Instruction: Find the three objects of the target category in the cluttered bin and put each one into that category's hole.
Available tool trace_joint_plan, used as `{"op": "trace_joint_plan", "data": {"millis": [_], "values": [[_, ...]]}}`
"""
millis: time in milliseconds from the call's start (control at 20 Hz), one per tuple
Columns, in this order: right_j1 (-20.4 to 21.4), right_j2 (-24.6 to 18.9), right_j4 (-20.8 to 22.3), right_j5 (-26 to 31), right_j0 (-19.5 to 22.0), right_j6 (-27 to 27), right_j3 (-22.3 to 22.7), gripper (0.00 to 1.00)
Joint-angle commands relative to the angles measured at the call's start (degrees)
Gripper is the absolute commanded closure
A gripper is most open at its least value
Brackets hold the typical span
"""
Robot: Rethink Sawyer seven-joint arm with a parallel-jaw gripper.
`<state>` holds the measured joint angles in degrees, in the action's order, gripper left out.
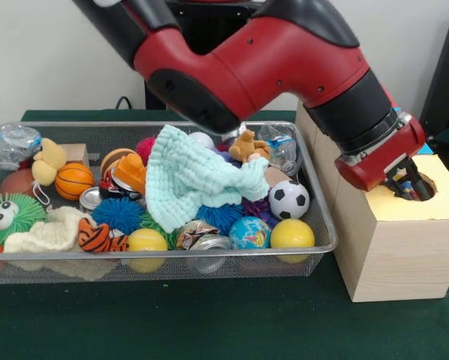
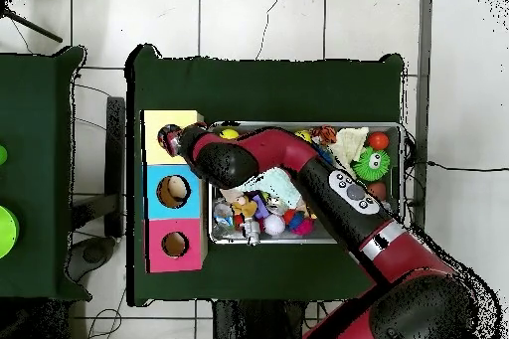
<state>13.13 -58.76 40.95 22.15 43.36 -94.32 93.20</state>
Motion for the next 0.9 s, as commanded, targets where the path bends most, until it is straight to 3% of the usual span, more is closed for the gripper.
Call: {"op": "trace_joint_plan", "data": {"millis": [50,200,650,800,900], "values": [[10.9,8.9,-0.4,4.7,-4.3,-5.0,-5.8,0.0],[11.7,11.0,0.1,0.7,-5.4,-6.9,-5.1,0.0],[12.8,14.3,-0.9,-2.0,-7.3,-7.1,-5.3,0.0],[16.6,18.2,0.9,1.7,-10.6,-6.7,-6.7,0.0],[20.1,22.0,2.0,7.0,-14.1,-6.9,-8.5,0.0]]}}
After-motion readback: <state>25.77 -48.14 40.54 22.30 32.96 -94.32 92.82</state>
